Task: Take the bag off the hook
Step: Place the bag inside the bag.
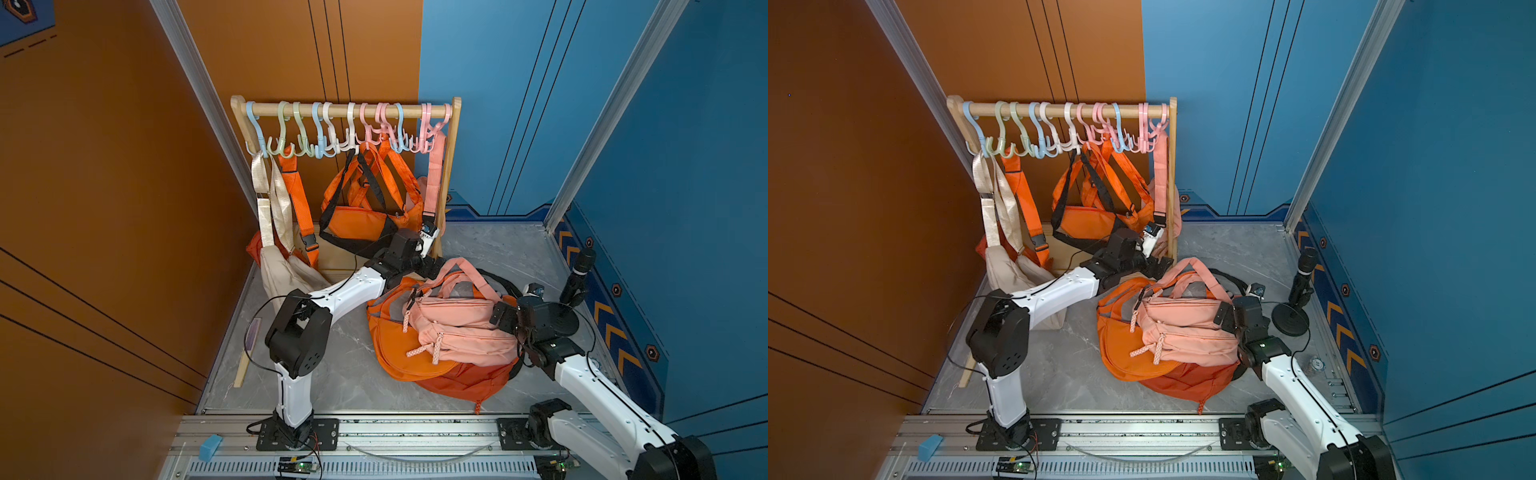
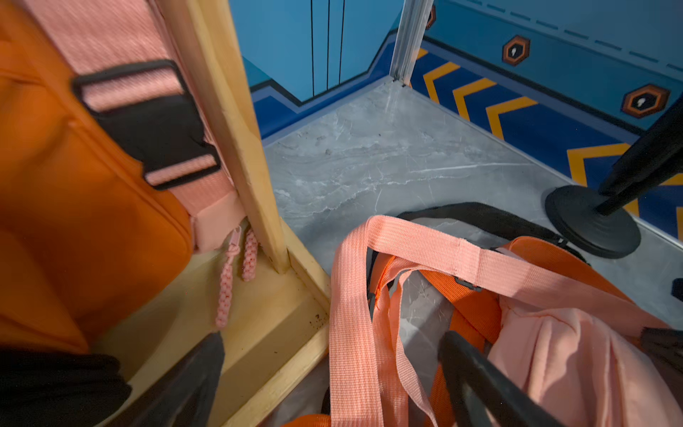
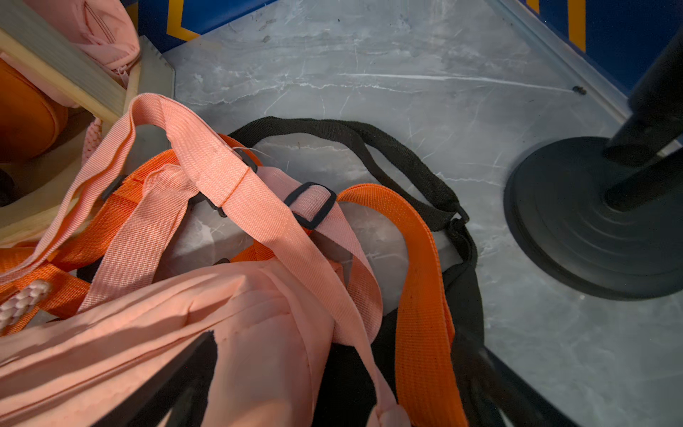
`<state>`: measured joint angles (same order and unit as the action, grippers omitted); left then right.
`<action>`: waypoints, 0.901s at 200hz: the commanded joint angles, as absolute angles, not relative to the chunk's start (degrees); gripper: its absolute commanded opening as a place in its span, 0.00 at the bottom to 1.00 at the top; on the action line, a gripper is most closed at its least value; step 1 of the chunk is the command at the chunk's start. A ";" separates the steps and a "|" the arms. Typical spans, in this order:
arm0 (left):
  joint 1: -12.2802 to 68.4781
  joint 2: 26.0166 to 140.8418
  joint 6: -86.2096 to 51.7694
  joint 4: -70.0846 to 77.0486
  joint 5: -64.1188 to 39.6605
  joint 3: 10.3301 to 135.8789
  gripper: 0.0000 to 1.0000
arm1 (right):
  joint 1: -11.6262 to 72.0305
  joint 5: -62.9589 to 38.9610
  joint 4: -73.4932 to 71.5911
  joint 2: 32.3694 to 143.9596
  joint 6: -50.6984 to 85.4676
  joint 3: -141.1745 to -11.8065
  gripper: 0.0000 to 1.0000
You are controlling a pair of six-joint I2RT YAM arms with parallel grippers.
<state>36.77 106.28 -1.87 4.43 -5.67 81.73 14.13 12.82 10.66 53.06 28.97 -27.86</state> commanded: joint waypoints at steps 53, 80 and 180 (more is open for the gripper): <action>35.97 90.60 -5.57 11.31 -1.34 68.45 0.97 | 16.01 13.87 16.23 51.31 24.77 -36.28 1.00; 34.67 84.03 -6.61 12.04 2.63 63.56 0.99 | 17.11 15.27 16.79 50.48 23.32 -38.86 1.00; 20.93 67.63 -13.80 8.52 5.28 56.85 0.98 | 19.57 10.57 18.51 51.46 17.01 -53.23 0.98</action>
<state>24.27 69.21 -10.07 11.05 6.00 56.14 18.39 13.21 17.34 49.93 20.21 -48.73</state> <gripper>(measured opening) 0.984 0.996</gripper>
